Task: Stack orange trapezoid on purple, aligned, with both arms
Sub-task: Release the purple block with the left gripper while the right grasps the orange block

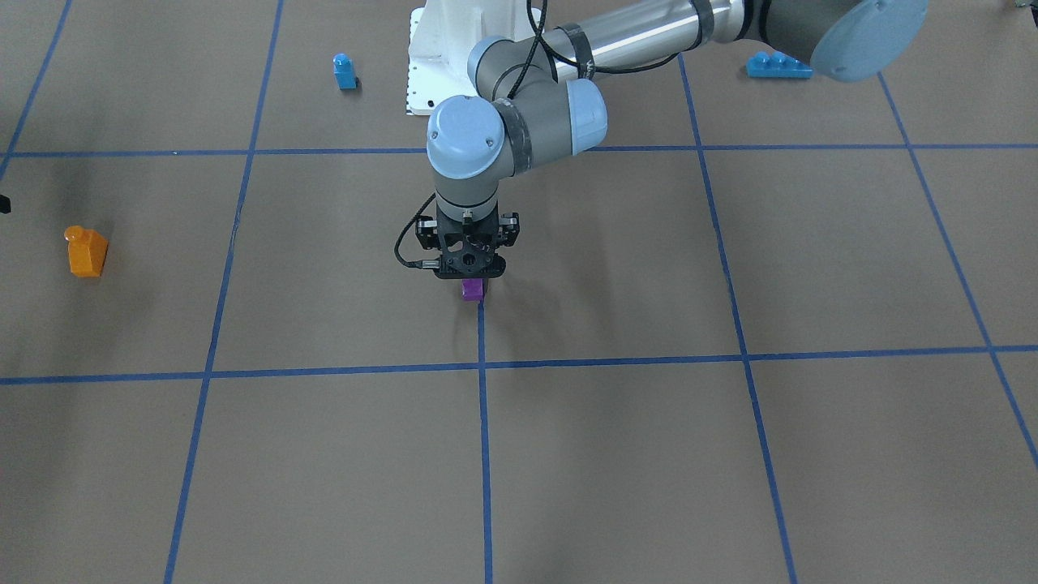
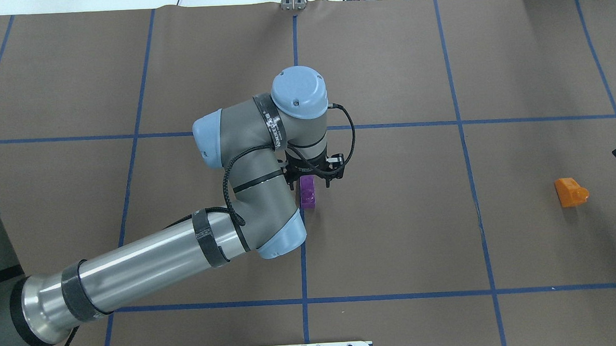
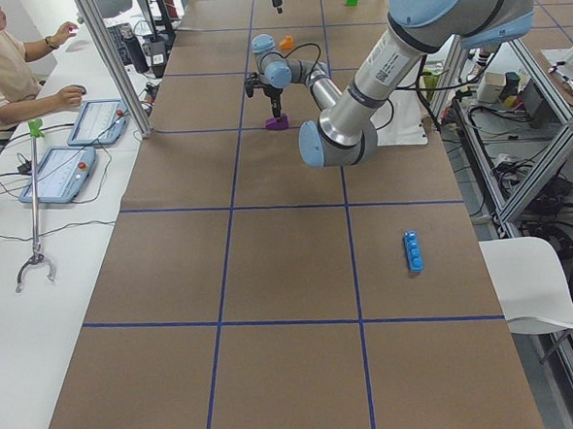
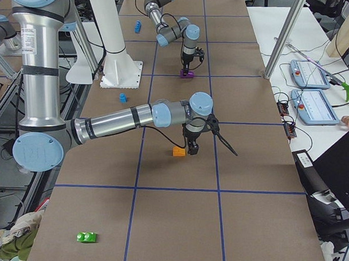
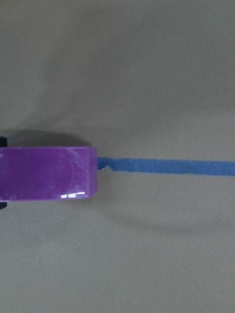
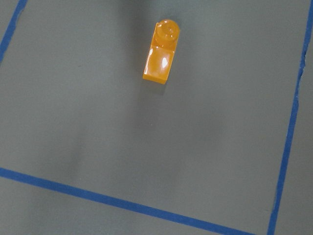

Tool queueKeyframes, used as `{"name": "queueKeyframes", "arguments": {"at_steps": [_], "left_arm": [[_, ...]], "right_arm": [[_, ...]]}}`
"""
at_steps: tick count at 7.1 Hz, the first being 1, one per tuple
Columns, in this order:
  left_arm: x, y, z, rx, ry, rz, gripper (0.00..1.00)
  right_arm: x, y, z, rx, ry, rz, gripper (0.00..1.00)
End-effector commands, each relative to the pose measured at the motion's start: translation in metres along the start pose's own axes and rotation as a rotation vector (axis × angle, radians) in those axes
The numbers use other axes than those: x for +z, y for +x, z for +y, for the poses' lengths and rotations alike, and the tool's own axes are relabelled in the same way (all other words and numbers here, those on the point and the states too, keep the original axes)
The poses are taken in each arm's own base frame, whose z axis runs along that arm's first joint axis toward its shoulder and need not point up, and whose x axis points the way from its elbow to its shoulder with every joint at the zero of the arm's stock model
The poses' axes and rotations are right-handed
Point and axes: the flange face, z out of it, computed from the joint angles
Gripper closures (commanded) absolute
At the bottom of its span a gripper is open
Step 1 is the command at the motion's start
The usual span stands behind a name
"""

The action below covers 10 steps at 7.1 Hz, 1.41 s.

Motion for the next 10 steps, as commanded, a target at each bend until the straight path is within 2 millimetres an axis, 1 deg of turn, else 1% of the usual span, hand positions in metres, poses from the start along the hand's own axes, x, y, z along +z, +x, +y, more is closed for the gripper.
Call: {"name": "queueKeyframes", "arguments": {"at_steps": [1,2,3,4,5,7,9,10], "left_arm": [[-0.07,-0.003,0.004,-0.014,0.034,0.034,0.0],[-0.081,-0.004,0.005,-0.013,0.043,0.047,0.0],[-0.079,-0.005,0.005,-0.015,0.042,0.044,0.0],[-0.079,-0.004,0.006,-0.015,0.043,0.045,0.0],[-0.078,-0.004,0.006,-0.014,0.042,0.045,0.0],[-0.078,-0.004,0.006,-0.012,0.044,0.045,0.0],[-0.078,-0.005,0.005,-0.014,0.044,0.044,0.0],[-0.078,-0.005,0.005,-0.014,0.044,0.044,0.0]], "right_arm": [[0.024,-0.016,-0.004,0.145,-0.026,0.007,0.0],[0.04,-0.027,-0.005,0.187,-0.003,0.055,0.0],[0.062,-0.03,0.003,0.193,0.031,0.111,0.0],[0.078,-0.028,0.008,0.212,0.065,0.096,0.0],[0.094,-0.031,0.012,0.197,0.084,0.095,0.0],[0.113,-0.035,0.016,0.18,0.071,0.091,0.0],[0.142,-0.025,0.02,0.154,0.055,0.095,0.01],[0.144,-0.024,0.021,0.142,0.062,0.085,0.34]]}}
